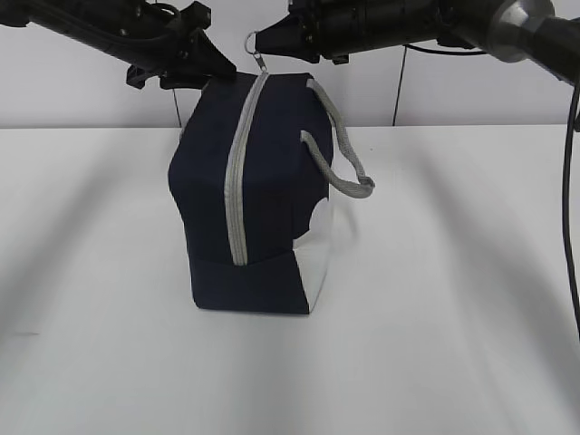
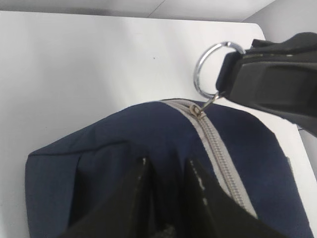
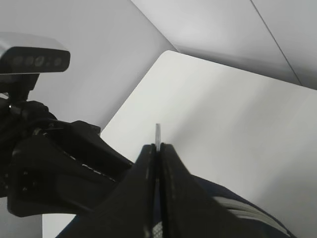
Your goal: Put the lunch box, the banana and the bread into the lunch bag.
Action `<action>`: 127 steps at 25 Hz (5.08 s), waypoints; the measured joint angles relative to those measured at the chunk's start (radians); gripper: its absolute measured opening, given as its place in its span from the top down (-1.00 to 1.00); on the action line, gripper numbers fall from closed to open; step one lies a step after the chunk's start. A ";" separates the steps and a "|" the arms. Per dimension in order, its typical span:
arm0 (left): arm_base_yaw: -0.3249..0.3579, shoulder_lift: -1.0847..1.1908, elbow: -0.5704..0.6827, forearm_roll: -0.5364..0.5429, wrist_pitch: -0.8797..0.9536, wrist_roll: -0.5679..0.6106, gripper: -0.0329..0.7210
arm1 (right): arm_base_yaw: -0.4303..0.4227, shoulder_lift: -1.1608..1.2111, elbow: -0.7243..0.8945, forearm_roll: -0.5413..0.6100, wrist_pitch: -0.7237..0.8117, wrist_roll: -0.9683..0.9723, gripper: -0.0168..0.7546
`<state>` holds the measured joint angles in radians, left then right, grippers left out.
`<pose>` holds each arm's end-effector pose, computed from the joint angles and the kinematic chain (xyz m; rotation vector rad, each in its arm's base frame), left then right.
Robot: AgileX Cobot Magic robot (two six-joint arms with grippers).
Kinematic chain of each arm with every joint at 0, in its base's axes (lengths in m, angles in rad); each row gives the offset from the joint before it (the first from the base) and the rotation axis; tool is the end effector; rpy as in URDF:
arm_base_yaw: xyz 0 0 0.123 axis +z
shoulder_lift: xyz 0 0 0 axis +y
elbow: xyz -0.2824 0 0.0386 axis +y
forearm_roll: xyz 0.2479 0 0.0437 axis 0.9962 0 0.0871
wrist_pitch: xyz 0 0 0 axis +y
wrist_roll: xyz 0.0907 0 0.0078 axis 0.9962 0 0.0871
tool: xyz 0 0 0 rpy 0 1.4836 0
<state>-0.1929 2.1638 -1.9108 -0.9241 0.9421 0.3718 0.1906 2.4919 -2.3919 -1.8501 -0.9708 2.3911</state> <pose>0.4659 -0.1509 0.2633 0.2109 2.4201 -1.0697 0.5268 0.1751 0.2605 -0.4718 1.9495 1.2446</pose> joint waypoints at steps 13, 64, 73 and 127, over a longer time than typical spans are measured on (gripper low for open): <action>-0.004 -0.002 0.000 0.006 0.002 0.083 0.92 | -0.015 0.000 0.000 0.000 0.013 0.000 0.94; -0.013 -0.062 0.000 -0.048 0.184 0.309 0.93 | -0.079 0.123 -0.085 0.000 0.005 0.031 0.12; -0.013 -0.062 0.000 0.053 0.066 0.205 0.75 | -0.082 0.091 -0.213 0.000 -0.138 -0.022 -0.46; 0.045 -1.636 1.163 0.646 0.164 -0.250 -0.31 | -0.082 -1.319 1.734 0.000 0.442 -0.246 0.21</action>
<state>-0.1476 0.5274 -0.7481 -0.2783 1.1066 0.1220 0.1087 1.1724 -0.6577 -1.8501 -0.5285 2.1453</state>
